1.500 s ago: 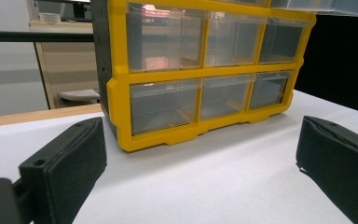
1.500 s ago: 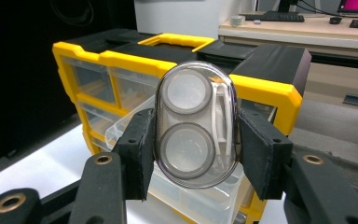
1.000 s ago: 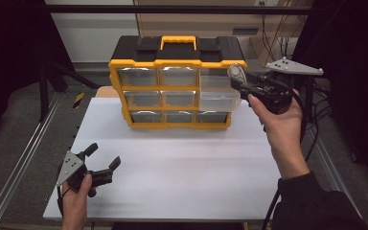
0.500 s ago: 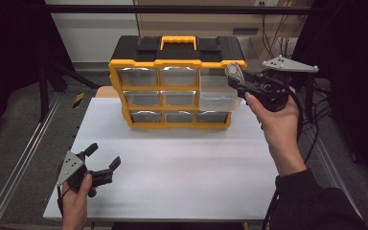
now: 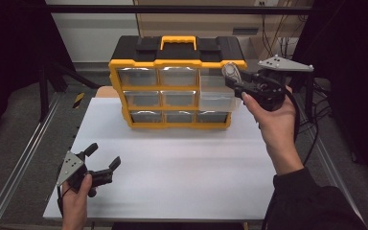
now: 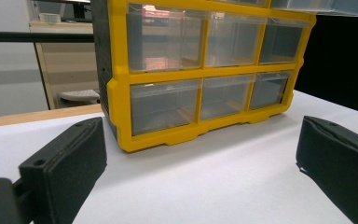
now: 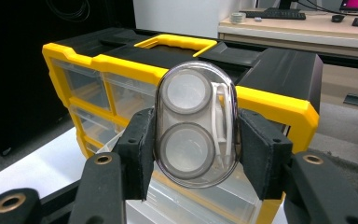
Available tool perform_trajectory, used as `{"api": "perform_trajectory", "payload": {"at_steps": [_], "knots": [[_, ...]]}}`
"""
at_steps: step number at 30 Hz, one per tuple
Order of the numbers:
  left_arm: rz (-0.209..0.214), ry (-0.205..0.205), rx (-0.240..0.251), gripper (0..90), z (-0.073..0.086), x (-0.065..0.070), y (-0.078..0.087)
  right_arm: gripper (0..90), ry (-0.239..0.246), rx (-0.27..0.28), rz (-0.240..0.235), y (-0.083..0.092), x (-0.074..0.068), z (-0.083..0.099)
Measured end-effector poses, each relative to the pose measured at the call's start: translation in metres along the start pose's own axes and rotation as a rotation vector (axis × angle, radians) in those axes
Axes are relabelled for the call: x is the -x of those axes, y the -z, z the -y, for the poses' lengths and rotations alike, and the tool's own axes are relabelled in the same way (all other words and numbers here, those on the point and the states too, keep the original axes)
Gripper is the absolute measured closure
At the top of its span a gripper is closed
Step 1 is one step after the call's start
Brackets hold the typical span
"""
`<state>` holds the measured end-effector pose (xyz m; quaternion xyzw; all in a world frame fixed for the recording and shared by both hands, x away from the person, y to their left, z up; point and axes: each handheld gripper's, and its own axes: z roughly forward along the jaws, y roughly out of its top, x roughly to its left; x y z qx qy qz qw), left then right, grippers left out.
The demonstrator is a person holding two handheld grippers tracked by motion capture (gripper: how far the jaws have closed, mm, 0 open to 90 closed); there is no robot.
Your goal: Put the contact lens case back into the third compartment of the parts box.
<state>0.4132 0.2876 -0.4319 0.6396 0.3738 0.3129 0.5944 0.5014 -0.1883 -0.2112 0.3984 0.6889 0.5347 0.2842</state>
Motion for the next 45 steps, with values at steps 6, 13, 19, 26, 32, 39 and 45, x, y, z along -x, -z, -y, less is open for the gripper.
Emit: {"api": "perform_trajectory", "payload": {"at_steps": [6, 13, 19, 26, 32, 39, 45], "knots": [[0.0, 0.0, 0.0, 1.4, 0.0, 0.0, 0.0, 49.0, 0.001, -0.004, -0.003, -0.001, -0.001, -0.001], [0.001, 0.0, -0.001, 1.4, 0.0, 0.0, 0.0, 49.0, 0.006, -0.009, -0.009, -0.003, -0.002, -0.001], [0.001, 0.002, 0.001, 1.4, 0.0, 0.0, 0.0, 49.0, 0.013, -0.012, -0.008, -0.005, -0.003, -0.001], [0.001, 0.002, 0.0, 1.5, 0.0, 0.0, 0.0, 49.0, 0.009, -0.017, -0.008, -0.008, -0.002, 0.0], [0.001, 0.002, -0.001, 1.4, 0.0, 0.0, -0.001, 49.0, 0.008, -0.026, -0.007, -0.01, -0.001, 0.001], [0.002, 0.002, -0.001, 1.4, 0.0, 0.0, -0.001, 49.0, 0.006, -0.031, -0.002, -0.011, 0.0, 0.001], [0.002, 0.002, -0.001, 1.4, 0.0, 0.0, 0.0, 49.0, -0.006, -0.044, 0.0, -0.017, 0.004, 0.002]]}}
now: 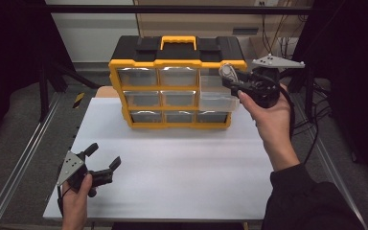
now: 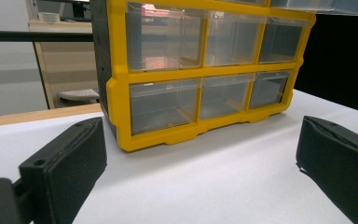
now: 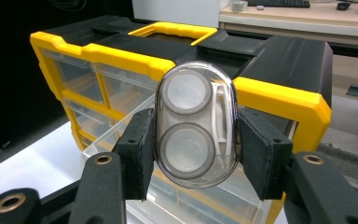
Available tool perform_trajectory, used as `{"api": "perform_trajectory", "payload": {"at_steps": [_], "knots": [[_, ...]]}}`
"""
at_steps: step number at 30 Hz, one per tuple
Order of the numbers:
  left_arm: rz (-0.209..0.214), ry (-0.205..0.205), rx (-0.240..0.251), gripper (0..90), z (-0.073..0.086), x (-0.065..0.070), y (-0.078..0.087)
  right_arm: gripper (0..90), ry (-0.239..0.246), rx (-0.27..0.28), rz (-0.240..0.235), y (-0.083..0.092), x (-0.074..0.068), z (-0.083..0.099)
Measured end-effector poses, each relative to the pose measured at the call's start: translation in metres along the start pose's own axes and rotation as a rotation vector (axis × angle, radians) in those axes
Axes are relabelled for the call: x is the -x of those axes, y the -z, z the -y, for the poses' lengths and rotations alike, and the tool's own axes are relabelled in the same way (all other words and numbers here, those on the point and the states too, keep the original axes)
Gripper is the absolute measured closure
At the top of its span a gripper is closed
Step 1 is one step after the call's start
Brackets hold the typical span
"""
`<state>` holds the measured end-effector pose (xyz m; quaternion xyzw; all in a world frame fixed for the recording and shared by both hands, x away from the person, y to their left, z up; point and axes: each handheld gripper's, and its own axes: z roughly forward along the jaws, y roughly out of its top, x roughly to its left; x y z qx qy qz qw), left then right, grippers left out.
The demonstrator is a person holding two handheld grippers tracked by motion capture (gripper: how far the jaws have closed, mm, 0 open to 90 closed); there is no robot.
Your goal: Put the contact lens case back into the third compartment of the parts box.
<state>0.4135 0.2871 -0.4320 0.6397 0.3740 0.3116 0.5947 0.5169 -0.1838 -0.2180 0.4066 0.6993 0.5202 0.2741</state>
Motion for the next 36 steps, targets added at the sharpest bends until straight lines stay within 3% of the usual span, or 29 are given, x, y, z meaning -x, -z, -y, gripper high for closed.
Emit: {"api": "perform_trajectory", "payload": {"at_steps": [23, 36], "knots": [[0.0, -0.002, -0.001, 1.5, 0.0, 0.0, 0.0, 48.9, 0.0, -0.019, -0.012, -0.011, -0.004, -0.001], [0.001, 0.0, 0.001, 1.4, 0.0, 0.0, 0.0, 47.6, -0.022, -0.008, -0.051, -0.014, -0.007, -0.002]]}}
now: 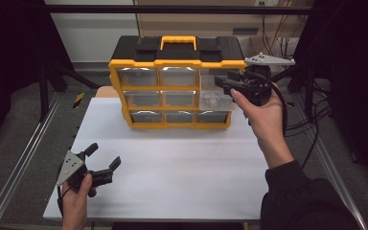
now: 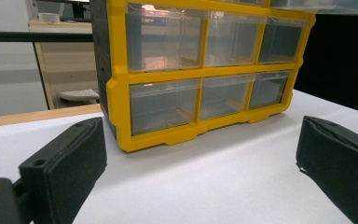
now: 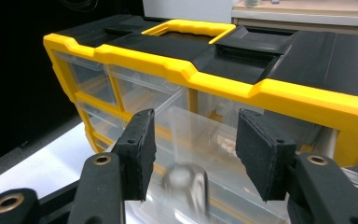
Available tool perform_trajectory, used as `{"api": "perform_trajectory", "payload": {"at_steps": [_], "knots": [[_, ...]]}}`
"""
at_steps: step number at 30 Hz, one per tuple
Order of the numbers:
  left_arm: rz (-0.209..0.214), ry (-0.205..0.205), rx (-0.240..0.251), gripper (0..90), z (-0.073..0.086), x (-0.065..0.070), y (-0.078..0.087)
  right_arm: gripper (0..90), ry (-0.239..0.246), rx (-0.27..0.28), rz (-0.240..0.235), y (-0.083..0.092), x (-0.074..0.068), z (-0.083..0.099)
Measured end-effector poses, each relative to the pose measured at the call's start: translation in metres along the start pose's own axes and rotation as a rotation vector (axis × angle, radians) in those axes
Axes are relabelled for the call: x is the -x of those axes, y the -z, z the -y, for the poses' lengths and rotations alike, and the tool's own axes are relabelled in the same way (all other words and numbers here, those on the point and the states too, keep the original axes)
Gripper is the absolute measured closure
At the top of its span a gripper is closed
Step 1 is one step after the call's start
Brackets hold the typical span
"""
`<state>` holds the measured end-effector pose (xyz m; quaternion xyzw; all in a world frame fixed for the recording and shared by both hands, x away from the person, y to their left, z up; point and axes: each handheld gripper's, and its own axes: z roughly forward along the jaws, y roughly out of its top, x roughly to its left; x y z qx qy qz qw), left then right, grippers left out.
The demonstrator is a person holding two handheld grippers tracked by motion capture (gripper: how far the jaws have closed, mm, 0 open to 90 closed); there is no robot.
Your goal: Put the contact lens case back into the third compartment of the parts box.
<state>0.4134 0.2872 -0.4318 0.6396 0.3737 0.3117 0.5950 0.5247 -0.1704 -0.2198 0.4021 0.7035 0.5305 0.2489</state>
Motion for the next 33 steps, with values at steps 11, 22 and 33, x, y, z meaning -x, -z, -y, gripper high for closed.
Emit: {"api": "perform_trajectory", "payload": {"at_steps": [11, 22, 33], "knots": [[0.002, -0.001, -0.001, 1.4, 0.0, 0.0, 0.0, 31.8, -0.002, 0.061, 0.008, 0.004, -0.006, -0.001], [0.0, -0.004, 0.0, 1.4, 0.0, 0.0, 0.0, 11.1, -0.001, 0.214, 0.013, 0.014, -0.009, 0.004], [0.003, -0.004, -0.003, 1.4, 0.0, 0.001, 0.0, 5.1, 0.033, 0.268, -0.034, 0.034, -0.005, 0.014]]}}
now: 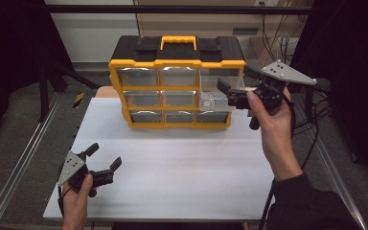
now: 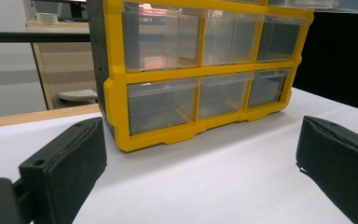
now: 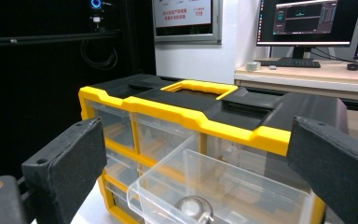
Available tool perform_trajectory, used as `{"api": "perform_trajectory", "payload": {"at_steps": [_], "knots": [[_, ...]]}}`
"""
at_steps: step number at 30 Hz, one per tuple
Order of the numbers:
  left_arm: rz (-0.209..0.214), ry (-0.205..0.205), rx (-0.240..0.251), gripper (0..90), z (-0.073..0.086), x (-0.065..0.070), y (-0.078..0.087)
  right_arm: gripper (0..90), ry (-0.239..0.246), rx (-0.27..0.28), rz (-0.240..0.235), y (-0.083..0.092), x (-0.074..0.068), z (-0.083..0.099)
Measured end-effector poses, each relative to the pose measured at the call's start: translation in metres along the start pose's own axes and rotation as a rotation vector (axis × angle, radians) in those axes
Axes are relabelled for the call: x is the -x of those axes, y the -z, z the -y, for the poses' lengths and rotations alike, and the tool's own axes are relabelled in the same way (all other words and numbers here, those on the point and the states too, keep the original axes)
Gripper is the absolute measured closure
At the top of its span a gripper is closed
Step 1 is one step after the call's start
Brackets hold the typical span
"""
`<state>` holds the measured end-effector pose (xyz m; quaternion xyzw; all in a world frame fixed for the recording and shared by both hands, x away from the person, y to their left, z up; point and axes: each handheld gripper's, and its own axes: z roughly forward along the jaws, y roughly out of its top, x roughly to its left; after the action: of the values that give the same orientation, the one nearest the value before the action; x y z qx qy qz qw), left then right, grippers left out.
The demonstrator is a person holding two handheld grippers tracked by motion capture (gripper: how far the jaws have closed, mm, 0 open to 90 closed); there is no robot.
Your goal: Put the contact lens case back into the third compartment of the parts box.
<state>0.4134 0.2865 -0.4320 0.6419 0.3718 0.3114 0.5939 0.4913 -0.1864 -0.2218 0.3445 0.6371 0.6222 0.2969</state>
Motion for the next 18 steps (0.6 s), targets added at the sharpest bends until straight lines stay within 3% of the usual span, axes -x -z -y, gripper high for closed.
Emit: {"api": "perform_trajectory", "payload": {"at_steps": [6, 9, 18], "knots": [[0.005, -0.005, -0.005, 1.1, 0.0, 0.001, -0.001, 2.8, -0.014, 0.009, -0.003, 0.018, 0.011, 0.01], [-0.005, -0.003, -0.012, 1.0, 0.001, 0.001, -0.002, 0.9, -0.016, 0.012, 0.026, 0.027, 0.015, 0.017], [-0.002, -0.002, -0.016, 1.0, 0.002, 0.002, -0.003, 1.0, -0.033, 0.002, 0.04, 0.05, 0.024, 0.036]]}}
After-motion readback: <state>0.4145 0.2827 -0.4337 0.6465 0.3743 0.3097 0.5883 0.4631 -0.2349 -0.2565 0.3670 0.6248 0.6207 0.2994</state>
